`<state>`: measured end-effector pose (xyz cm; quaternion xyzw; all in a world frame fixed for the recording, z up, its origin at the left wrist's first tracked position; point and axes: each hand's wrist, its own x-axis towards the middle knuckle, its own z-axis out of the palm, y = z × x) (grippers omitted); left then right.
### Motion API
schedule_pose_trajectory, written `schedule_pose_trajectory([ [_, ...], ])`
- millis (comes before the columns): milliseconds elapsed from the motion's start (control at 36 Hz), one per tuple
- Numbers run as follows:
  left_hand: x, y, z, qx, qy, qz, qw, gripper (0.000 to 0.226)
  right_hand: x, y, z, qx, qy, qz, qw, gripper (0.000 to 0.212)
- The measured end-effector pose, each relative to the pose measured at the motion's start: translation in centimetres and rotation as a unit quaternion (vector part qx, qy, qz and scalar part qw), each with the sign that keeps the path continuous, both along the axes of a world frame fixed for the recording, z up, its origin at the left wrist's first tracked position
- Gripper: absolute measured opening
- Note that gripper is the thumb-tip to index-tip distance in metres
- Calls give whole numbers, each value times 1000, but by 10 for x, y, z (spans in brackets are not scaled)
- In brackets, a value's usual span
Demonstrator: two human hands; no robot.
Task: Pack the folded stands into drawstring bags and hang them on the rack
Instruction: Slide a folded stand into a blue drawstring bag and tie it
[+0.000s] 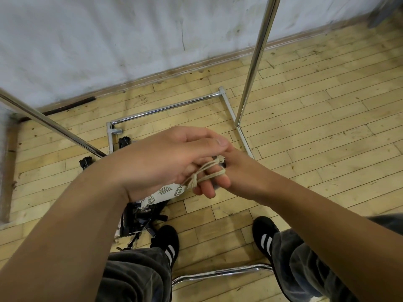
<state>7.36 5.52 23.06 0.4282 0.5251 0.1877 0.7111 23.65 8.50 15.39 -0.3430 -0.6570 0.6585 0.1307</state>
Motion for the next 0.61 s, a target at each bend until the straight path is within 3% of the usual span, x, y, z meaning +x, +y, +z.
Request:
schedule_pose_trajectory([
  [83,1,0,1,-3,-5,19,1000,47,-1,-2,5,10,-26,12,1000,31],
  [194,5,0,-1,28,22,73,997,48,1,-1,10,-1,-46,1,999,43],
  [306,5,0,1,4,15,68,998,53,1,-2,7,1,-50,23,998,25],
  [417,5,1,4,10,13,65,998,56,1,-2,5,3,-36,8,999,26],
  [611,14,-2,4,89,87,77,989,21,-3,-2,4,11,-43,31,999,23],
])
